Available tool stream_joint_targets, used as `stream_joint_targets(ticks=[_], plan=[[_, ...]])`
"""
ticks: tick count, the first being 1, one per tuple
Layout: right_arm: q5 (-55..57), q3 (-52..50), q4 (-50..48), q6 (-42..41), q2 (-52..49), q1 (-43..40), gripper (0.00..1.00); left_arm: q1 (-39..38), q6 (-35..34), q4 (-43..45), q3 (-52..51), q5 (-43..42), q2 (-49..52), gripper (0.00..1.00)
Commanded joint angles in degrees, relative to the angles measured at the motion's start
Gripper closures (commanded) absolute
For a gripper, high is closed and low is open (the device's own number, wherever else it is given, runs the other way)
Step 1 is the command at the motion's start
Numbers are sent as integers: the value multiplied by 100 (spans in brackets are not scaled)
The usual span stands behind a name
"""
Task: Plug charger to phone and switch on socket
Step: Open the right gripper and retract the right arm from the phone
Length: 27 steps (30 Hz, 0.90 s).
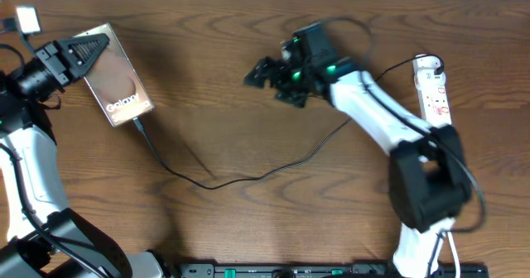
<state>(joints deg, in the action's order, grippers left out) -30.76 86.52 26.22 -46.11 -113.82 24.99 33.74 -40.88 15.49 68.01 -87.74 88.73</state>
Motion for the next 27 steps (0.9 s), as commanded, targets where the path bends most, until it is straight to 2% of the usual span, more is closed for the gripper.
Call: stream_joint_targets(ticks=[1,9,16,20,27], plan=[[1093,81,260,356,918,-90,1,-256,2,-293,33,308,-63,93],[2297,81,1526,595,2280,-90,1,-1040,1222,-2109,33,1513,-63,92],[2933,81,2793,765,2743,-90,1,-1853,2181,-3554,33,2997,133,93],[2885,81,3023,763,2741,-90,1,-2260,2234,-3882,33,3622,476,93],[2717,81,3018,765,2741,-87,1,-2592,2245,-3882,33,3622,1161,93]])
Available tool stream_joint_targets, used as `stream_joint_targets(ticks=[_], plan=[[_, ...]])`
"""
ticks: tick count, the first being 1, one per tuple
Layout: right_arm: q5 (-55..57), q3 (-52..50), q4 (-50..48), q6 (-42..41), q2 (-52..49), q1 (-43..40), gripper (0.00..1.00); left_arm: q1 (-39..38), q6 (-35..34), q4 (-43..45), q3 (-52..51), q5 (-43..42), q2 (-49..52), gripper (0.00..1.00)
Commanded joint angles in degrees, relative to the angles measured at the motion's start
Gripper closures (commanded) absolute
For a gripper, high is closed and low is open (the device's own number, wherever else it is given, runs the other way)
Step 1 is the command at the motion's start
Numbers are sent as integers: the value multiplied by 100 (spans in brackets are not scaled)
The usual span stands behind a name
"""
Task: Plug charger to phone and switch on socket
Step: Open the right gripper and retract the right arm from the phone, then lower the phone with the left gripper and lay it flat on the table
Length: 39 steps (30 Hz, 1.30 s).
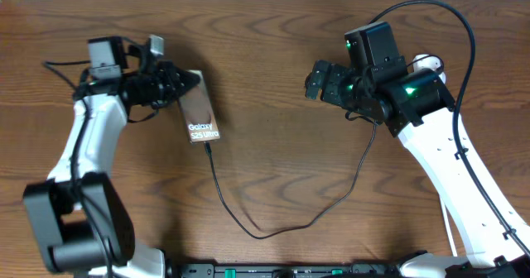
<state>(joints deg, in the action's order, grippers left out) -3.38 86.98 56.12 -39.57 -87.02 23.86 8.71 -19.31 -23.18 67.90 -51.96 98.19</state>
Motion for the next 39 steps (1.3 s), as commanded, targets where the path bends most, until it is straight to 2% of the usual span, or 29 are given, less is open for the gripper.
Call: stream_joint_targets(ticks=[1,20,29,32,39], plan=[[-20,33,35,111,61,39,1,-109,87,-15,44,44,306,93],[-17,33,26,155,61,138,1,-120,175,-184,44,409,1355,93],[-20,33,28,157,61,138,1,-120,219,-271,44,540,1436,93],[-20,33,28,157,61,170,1,-138,219,-365,-24,942,1438,93],[-15,33,22,197,61,273,1,-205,323,-238,-378,942,1445,93]])
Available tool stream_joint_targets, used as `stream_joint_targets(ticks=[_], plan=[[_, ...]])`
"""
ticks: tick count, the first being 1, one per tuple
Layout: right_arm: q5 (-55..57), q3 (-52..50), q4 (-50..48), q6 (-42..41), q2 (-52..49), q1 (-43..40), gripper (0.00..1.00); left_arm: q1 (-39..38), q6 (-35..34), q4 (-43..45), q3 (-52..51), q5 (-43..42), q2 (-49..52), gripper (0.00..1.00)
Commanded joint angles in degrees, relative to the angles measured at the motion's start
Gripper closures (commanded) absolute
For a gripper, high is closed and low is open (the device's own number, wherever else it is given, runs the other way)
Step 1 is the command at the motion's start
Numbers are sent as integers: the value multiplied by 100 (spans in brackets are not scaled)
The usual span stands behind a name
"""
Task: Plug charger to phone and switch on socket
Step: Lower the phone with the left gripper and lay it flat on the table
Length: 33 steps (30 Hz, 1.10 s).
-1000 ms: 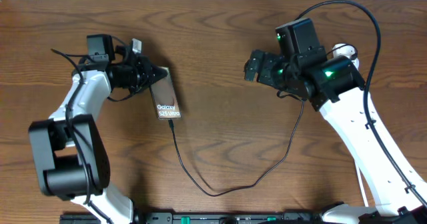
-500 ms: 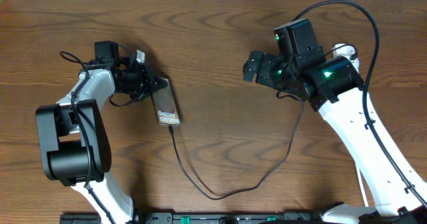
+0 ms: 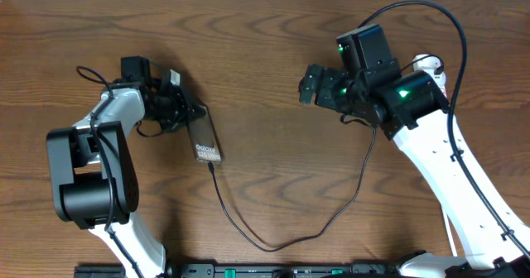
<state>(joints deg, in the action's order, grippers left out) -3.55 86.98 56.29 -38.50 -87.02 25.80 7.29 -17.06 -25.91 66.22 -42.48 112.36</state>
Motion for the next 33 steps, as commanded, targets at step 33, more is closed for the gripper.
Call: stream_joint_targets(ticks=[33], plan=[[2,33,-15,238,61,92,1,-63,223,284,-531,1132,28,87]])
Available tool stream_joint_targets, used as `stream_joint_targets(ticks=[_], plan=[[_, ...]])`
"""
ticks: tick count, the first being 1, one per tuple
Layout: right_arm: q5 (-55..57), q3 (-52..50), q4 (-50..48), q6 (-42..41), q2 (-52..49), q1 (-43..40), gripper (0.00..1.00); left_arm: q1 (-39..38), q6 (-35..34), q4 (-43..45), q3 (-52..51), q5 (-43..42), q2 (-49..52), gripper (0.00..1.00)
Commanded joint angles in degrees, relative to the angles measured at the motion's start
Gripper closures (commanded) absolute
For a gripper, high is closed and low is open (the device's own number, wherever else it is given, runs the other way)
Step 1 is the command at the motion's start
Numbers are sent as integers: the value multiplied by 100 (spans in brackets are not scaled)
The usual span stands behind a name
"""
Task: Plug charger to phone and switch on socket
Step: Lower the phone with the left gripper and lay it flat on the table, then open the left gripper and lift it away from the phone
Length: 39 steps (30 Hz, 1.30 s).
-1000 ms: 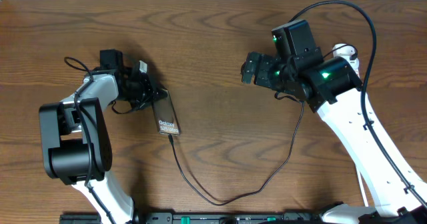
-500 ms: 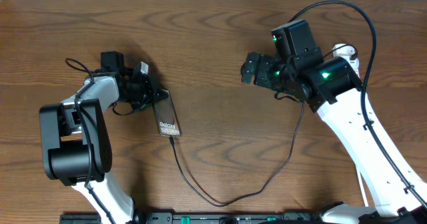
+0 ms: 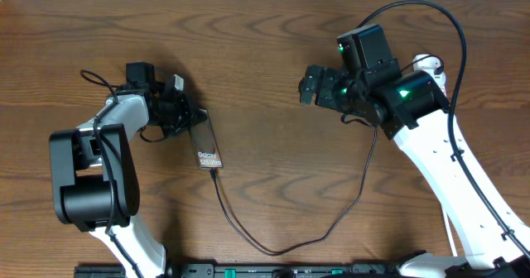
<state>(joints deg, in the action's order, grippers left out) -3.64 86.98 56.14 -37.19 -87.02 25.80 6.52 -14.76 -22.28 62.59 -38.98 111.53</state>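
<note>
The dark phone (image 3: 209, 144) lies face up on the table, left of the middle. The black charger cable (image 3: 273, 246) is plugged into its near end. My left gripper (image 3: 189, 112) is at the phone's far end; its jaws are too dark to read there. My right gripper (image 3: 307, 86) hangs over the table right of the middle, open and holding nothing. The white socket strip (image 3: 427, 63) shows only as a sliver behind my right arm, and its switch is hidden.
The cable loops from the phone toward the front edge, then runs up under my right arm (image 3: 431, 154) to the strip. My left arm's base (image 3: 87, 187) stands at the front left. A black rail (image 3: 290, 270) runs along the front edge.
The phone has shifted a little toward the front and shows a wider face, lying flatter. My left gripper stays at its far end. My right arm has not moved.
At first my left gripper held the cabled phone at the far left, with my right gripper over the middle of the table. Then the phone was nearer the middle and my right gripper was back on the right. The phone then sat lower, and now lies flat.
</note>
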Motion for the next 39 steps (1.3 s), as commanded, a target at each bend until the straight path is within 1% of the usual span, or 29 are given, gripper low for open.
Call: stream_joint_targets(ticks=[1,2,3,8,19,26,39], plan=[[11,33,0,107,61,92,1,13,-4,-79,-168,782,111,85],[11,33,0,107,61,92,1,13,-7,-81,-168,780,111,83],[11,33,0,107,61,92,1,13,-7,-81,-168,780,111,78],[11,33,0,107,61,92,1,13,-7,-96,-168,780,111,77],[11,33,0,107,61,92,1,13,-4,-188,-173,782,111,70],[11,33,-2,107,61,92,1,13,-4,-295,-173,822,111,59],[11,33,0,109,61,92,1,15,17,-426,-173,911,111,57]])
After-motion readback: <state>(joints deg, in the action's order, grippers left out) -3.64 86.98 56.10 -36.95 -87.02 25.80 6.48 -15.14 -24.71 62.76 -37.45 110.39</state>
